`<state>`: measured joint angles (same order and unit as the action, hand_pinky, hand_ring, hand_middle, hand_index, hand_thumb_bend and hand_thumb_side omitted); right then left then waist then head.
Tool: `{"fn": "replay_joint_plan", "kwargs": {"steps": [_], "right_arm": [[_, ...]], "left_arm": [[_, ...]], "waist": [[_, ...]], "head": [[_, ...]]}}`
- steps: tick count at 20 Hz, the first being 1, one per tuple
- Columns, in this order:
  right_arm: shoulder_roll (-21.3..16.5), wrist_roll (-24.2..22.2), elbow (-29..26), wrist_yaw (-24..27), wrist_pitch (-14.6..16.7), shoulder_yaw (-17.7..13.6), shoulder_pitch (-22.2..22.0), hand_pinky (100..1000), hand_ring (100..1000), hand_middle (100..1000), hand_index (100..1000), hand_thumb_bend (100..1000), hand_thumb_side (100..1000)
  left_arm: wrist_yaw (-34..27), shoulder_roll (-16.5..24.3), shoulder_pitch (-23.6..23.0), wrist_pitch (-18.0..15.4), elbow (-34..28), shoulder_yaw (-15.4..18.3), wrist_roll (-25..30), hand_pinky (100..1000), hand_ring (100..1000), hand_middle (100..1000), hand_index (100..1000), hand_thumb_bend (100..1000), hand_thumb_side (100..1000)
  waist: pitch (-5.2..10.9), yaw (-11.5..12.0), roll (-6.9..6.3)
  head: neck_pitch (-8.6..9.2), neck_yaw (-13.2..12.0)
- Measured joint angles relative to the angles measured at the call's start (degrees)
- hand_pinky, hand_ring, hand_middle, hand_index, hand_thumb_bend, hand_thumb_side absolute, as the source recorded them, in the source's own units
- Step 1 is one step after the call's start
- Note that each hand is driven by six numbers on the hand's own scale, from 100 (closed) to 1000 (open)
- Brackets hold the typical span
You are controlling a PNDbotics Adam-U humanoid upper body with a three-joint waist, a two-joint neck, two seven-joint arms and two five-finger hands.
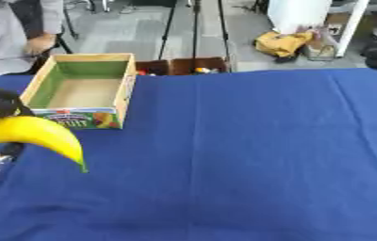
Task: Pick up objects on the table and place them in the box.
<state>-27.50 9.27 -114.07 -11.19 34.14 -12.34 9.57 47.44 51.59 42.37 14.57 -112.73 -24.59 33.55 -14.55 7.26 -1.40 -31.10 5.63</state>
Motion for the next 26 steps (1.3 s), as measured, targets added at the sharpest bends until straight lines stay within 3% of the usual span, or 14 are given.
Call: {"fn": "replay_joint_plan", "kwargs": {"steps": [9, 26], "right_arm": [[0.0, 0.0, 0.0, -0.1, 0.0, 0.0, 0.0, 811, 880, 758, 874, 100, 1000], [0.0, -0.4, 0.0, -0.1, 0.8, 0.4, 0.0, 810, 880, 757, 873, 100, 1000]], "left_arm": [[1.8, -1.4, 6.2, 1.6, 5.6, 2.2, 0.3, 331, 636, 655, 767, 100, 130], [12.1, -15.1, 21.2, 0.8, 33.7, 4.9, -5.8, 277, 597, 611, 746, 100, 138]], "waist": [[0.00, -0.2, 0.05], [-1.12, -2.2, 0.98]], "head": [[0.96, 0.0], [3.15, -1.8]]}}
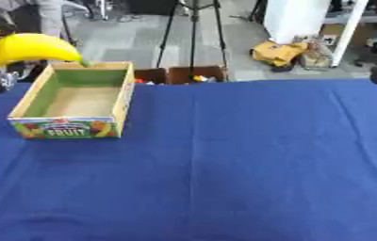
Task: Pick up objects on the table and place them in the box.
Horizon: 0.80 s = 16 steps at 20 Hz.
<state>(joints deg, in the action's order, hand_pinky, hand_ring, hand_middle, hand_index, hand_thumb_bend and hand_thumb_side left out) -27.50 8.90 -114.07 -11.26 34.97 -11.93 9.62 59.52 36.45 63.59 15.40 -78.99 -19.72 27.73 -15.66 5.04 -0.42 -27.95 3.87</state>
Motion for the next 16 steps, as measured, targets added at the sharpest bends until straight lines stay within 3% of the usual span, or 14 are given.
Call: {"fn": "replay_joint_plan", "kwargs": {"steps": [8, 16], "right_arm": [[0.1, -0.4, 0.0, -0.1, 0.4, 0.4, 0.5, 813, 882, 756, 874, 100, 1000], [0.6, -0.6, 0.0, -0.2, 0.6, 0.4, 1.0, 816, 882, 755, 875, 100, 1000]], "left_arm": [[8.9, -8.6, 6.2, -0.1, 16.2, 4.7, -7.0, 271, 591, 606, 741, 100, 135], [16.1, -14.8, 8.6, -0.3, 28.5, 9.0, -12.4, 274, 593, 609, 742, 100, 138]], "waist": [[-1.25, -0.9, 0.76], [-2.24, -1.5, 0.90]], "head": [[1.40, -1.1], [1.83, -1.3]]}}
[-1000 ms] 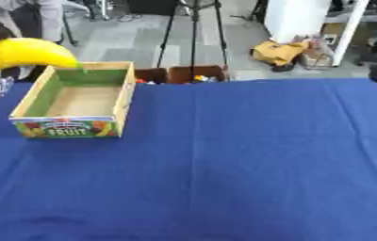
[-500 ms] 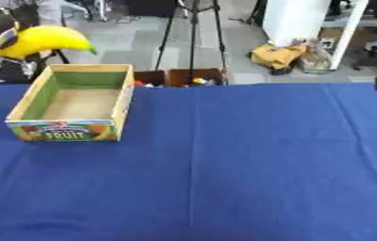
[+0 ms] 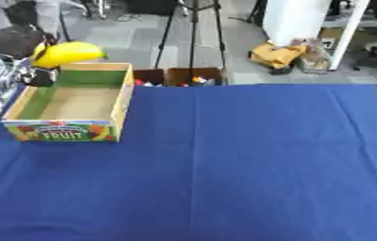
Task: Pick up objects on the table and place them in the box.
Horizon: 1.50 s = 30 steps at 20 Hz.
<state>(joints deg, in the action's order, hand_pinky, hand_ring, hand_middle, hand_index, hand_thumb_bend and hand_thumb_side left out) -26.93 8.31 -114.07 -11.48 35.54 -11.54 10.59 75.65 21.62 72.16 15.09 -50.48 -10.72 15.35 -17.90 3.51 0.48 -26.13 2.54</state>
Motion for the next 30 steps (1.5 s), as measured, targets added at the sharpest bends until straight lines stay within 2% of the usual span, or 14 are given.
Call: {"fn": "replay_joint_plan", "kwargs": {"steps": [9, 13, 22, 26, 27, 30], "right_arm": [[0.0, 0.0, 0.0, 0.0, 0.1, 0.1, 0.2, 816, 882, 755, 874, 100, 1000], [0.0, 0.1, 0.0, -0.1, 0.5, 0.1, 0.4, 817, 882, 754, 874, 100, 1000], [0.6, 0.2, 0.0, -0.6, 0.7, 0.1, 0.5, 817, 882, 754, 875, 100, 1000], [0.6, 0.3, 0.0, -0.8, 0.7, 0.2, 0.5, 817, 882, 754, 875, 100, 1000], [0.6, 0.3, 0.0, -0.8, 0.8, 0.2, 0.5, 818, 883, 753, 875, 100, 1000], [0.6, 0.3, 0.0, -0.9, 0.8, 0.3, 0.6, 819, 883, 752, 876, 100, 1000]], "left_arm": [[3.8, -2.5, 0.2, 1.9, 7.0, 3.0, -2.4, 281, 598, 615, 744, 100, 145], [5.3, -3.0, 0.2, 3.3, 9.3, 4.6, -3.5, 283, 600, 617, 747, 100, 148], [7.0, -3.0, 0.2, 4.5, 11.1, 5.8, -5.0, 347, 650, 674, 783, 100, 158], [8.7, -3.4, 0.2, 4.6, 11.3, 6.0, -5.0, 347, 650, 674, 783, 100, 158], [9.0, -3.4, 0.2, 4.6, 11.3, 6.0, -5.0, 393, 686, 692, 807, 100, 154], [10.5, -3.4, 0.7, 5.3, 11.6, 6.0, -5.5, 402, 687, 695, 800, 100, 139]], "waist": [[-0.71, -1.0, 0.30], [-1.26, -1.4, 0.60], [-1.91, -2.0, 1.04], [-1.93, -2.0, 1.03], [-2.02, -2.1, 1.03], [-2.82, -2.5, 1.01]], "head": [[0.08, -0.3], [0.64, -0.9], [1.98, -1.6], [2.09, -1.8], [2.12, -1.8], [2.76, -2.0]]}}
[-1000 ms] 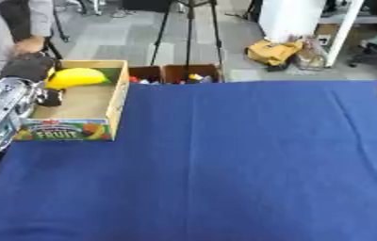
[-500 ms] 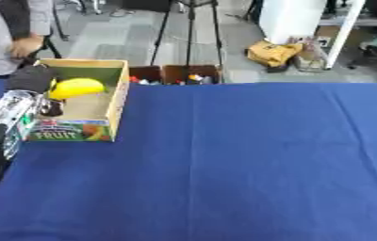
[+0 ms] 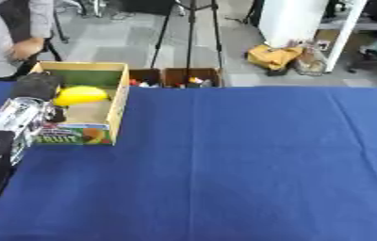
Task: Pick up objects on the table and place them in the box.
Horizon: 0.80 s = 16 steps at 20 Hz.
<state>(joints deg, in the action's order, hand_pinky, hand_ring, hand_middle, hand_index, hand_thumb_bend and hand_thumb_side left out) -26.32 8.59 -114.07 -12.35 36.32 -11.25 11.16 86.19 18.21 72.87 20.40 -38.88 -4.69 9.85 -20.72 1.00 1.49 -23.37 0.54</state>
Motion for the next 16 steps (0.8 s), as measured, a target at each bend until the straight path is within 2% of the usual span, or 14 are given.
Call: {"fn": "replay_joint_plan", "kwargs": {"steps": [6, 7, 10, 16], "right_arm": [[0.3, -0.1, 0.0, -0.2, 0.1, 0.0, 0.5, 821, 884, 751, 876, 100, 1000], [0.3, -0.1, 0.0, -0.2, 0.1, 0.0, 0.5, 822, 884, 750, 877, 100, 1000], [0.4, -0.2, 0.0, -0.4, 0.2, 0.0, 0.5, 823, 885, 750, 878, 100, 1000], [0.4, -0.2, 0.0, -0.8, 0.2, 0.0, 0.4, 825, 886, 749, 878, 100, 1000]], "left_arm": [[5.1, 0.1, 2.2, 0.5, 0.7, 0.2, 0.9, 444, 719, 726, 817, 105, 150], [6.0, 0.1, 2.4, 0.6, 0.7, 0.4, 1.3, 445, 720, 727, 817, 135, 143], [8.7, 0.4, 2.5, 0.5, 1.0, 1.0, 2.9, 481, 745, 753, 834, 140, 168], [11.6, 0.5, 3.2, -1.6, 2.3, 1.8, 7.8, 636, 862, 903, 983, 282, 294]], "waist": [[-1.07, -0.8, -0.50], [-1.30, -1.1, -0.51], [-1.89, -1.3, -0.49], [-2.40, -0.9, -0.73]], "head": [[1.25, -0.3], [1.43, -0.5], [2.09, -0.5], [2.28, -0.5]]}}
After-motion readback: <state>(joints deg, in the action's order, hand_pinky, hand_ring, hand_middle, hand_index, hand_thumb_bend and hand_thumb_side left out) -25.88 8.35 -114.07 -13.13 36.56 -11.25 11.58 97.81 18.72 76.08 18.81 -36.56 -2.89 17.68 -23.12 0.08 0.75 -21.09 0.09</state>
